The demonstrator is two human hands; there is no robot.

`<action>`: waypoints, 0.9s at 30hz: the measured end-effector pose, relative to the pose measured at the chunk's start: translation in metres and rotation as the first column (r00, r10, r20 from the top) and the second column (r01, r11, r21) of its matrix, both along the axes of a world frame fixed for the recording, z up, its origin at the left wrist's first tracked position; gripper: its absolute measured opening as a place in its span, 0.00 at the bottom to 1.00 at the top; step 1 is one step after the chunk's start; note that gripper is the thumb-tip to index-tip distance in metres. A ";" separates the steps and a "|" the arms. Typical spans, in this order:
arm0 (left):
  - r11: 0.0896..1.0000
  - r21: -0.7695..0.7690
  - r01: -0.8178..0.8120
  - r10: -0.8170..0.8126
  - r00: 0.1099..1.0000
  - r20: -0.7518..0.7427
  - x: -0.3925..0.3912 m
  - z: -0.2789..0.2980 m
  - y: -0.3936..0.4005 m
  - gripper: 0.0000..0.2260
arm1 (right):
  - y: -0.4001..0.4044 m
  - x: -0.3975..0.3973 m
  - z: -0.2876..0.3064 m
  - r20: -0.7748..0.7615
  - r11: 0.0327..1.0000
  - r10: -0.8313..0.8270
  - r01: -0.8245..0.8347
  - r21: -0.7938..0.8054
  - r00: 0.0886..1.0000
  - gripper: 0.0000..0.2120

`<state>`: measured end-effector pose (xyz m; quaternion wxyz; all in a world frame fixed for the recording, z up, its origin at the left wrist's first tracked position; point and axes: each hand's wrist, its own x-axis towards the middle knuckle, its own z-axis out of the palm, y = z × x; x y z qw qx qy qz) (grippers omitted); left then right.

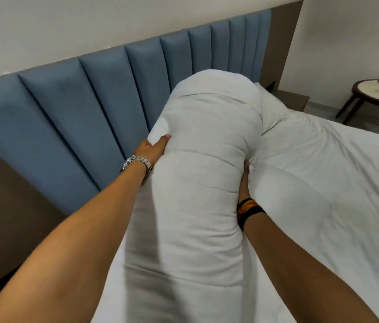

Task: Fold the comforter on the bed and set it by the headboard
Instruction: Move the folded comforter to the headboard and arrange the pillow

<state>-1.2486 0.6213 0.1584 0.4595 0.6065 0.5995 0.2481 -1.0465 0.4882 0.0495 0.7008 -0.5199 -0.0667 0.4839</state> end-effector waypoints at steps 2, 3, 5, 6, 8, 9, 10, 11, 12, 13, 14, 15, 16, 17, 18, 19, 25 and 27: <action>1.000 -0.008 0.018 -0.018 1.000 -0.001 0.000 -0.004 0.041 0.43 | 0.032 -0.003 -0.007 0.004 1.000 -0.005 0.005 -0.011 1.000 0.46; 0.999 -0.010 0.030 -0.030 1.000 0.001 0.002 -0.006 0.062 0.43 | 0.053 -0.001 -0.021 -0.032 0.999 -0.032 0.032 -0.025 0.999 0.60; 0.997 -0.018 0.076 -0.076 0.997 -0.005 0.008 -0.013 0.109 0.42 | 0.091 -0.002 -0.035 -0.072 0.994 -0.072 0.066 -0.089 0.995 0.63; 0.994 -0.022 0.107 -0.108 0.994 -0.015 0.012 -0.016 0.128 0.42 | 0.104 -0.006 -0.033 -0.077 0.989 -0.111 0.103 -0.106 0.991 0.54; 0.985 -0.021 0.170 -0.170 0.985 -0.029 0.020 -0.026 0.177 0.42 | 0.139 -0.016 -0.033 -0.067 0.982 -0.164 0.156 -0.106 0.984 0.38; 0.979 -0.009 0.202 -0.202 0.979 -0.037 0.027 -0.031 0.200 0.42 | 0.157 -0.014 -0.041 -0.086 0.979 -0.185 0.176 -0.106 0.979 0.33; 0.971 0.003 0.238 -0.237 0.970 -0.047 0.033 -0.036 0.218 0.41 | 0.169 -0.016 -0.043 -0.072 0.977 -0.193 0.184 -0.111 0.979 0.30; 0.961 0.008 0.275 -0.274 0.960 -0.061 0.037 -0.040 0.236 0.41 | 0.181 -0.016 -0.050 -0.090 0.972 -0.213 0.202 -0.117 0.973 0.31; 0.951 0.010 0.309 -0.307 0.949 -0.076 0.041 -0.046 0.255 0.40 | 0.196 -0.020 -0.050 -0.084 0.967 -0.233 0.221 -0.125 0.969 0.33; 0.941 0.014 0.338 -0.335 0.938 -0.094 0.045 -0.054 0.273 0.40 | 0.212 -0.018 -0.056 -0.093 0.962 -0.250 0.237 -0.135 0.964 0.34; 0.933 0.024 0.359 -0.355 0.929 -0.107 0.047 -0.063 0.290 0.39 | 0.228 -0.017 -0.063 -0.094 0.957 -0.264 0.248 -0.148 0.960 0.33; 0.925 0.025 0.380 -0.374 0.918 -0.129 0.048 -0.074 0.305 0.40 | 0.242 -0.015 -0.073 -0.088 0.946 -0.288 0.269 -0.182 0.953 0.32; 0.913 0.022 0.407 -0.398 0.901 -0.174 0.048 -0.090 0.316 0.41 | 0.254 -0.015 -0.084 -0.100 0.942 -0.285 0.260 -0.212 0.953 0.32; 0.897 0.013 0.443 -0.428 0.873 -0.233 0.045 -0.107 0.319 0.43 | 0.260 -0.014 -0.098 -0.109 0.947 -0.245 0.214 -0.238 0.963 0.37; 0.875 -0.003 0.484 -0.463 0.834 -0.300 0.041 -0.126 0.317 0.44 | 0.263 -0.013 -0.110 -0.121 0.948 -0.193 0.153 -0.279 0.974 0.41; 0.849 -0.036 0.527 -0.501 0.784 -0.367 0.034 -0.151 0.314 0.45 | 0.266 -0.014 -0.122 -0.129 0.922 -0.190 0.132 -0.365 0.973 0.45; 0.794 0.118 0.596 -0.431 0.690 -0.582 -0.019 -0.248 0.235 0.42 | 0.283 -0.031 -0.138 0.575 0.699 -0.056 0.443 -0.561 0.816 0.58; 0.805 0.198 0.560 -0.352 0.718 -0.600 -0.020 -0.250 0.223 0.43 | 0.299 -0.035 -0.124 0.777 0.742 0.185 0.433 -0.511 0.601 0.53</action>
